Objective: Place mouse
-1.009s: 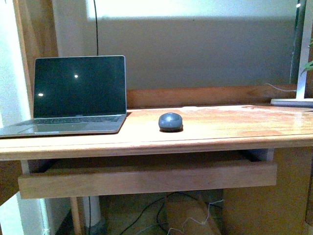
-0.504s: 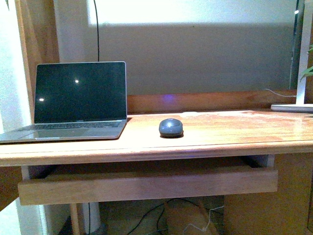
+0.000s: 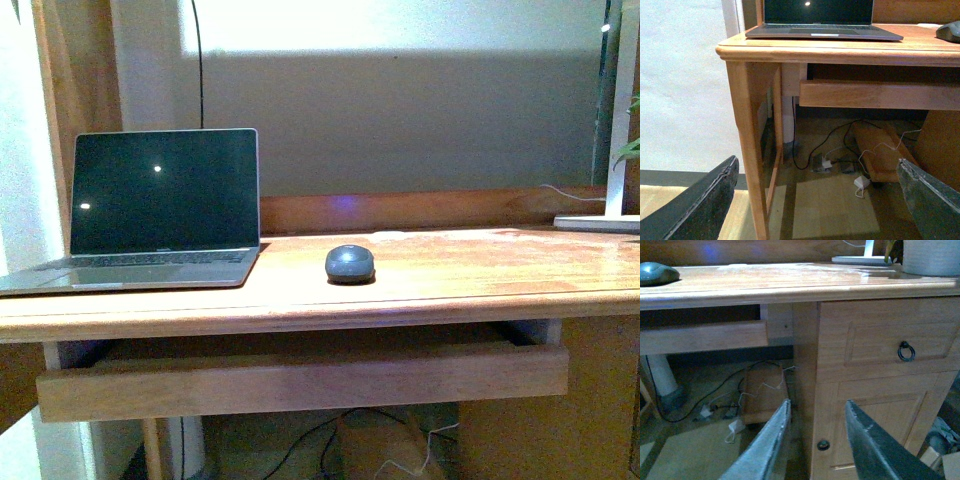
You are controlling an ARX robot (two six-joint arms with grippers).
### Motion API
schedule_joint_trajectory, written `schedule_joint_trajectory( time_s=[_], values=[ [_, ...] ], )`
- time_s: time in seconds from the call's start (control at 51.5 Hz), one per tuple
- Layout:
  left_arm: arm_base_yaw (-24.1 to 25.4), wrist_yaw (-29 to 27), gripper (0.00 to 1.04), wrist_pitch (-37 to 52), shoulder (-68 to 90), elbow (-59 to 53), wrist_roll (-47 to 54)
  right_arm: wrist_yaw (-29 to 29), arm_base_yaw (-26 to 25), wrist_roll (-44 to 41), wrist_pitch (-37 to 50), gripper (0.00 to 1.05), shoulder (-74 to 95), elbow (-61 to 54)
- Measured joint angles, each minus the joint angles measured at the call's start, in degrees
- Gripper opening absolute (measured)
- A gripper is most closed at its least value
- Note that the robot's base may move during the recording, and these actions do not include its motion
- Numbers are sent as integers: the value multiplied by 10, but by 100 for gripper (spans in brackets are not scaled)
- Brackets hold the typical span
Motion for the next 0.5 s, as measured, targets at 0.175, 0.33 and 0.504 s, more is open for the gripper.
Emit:
schedule_joint_trajectory(
  time_s=[0.175,0.33,0.504],
  values=[
    [0,0,97,0,0,0,0,0,0,0,0,87,0,0],
    [0,0,97,0,0,0,0,0,0,0,0,97,0,0],
    [0,0,97,0,0,0,0,0,0,0,0,97,0,0]
  ],
)
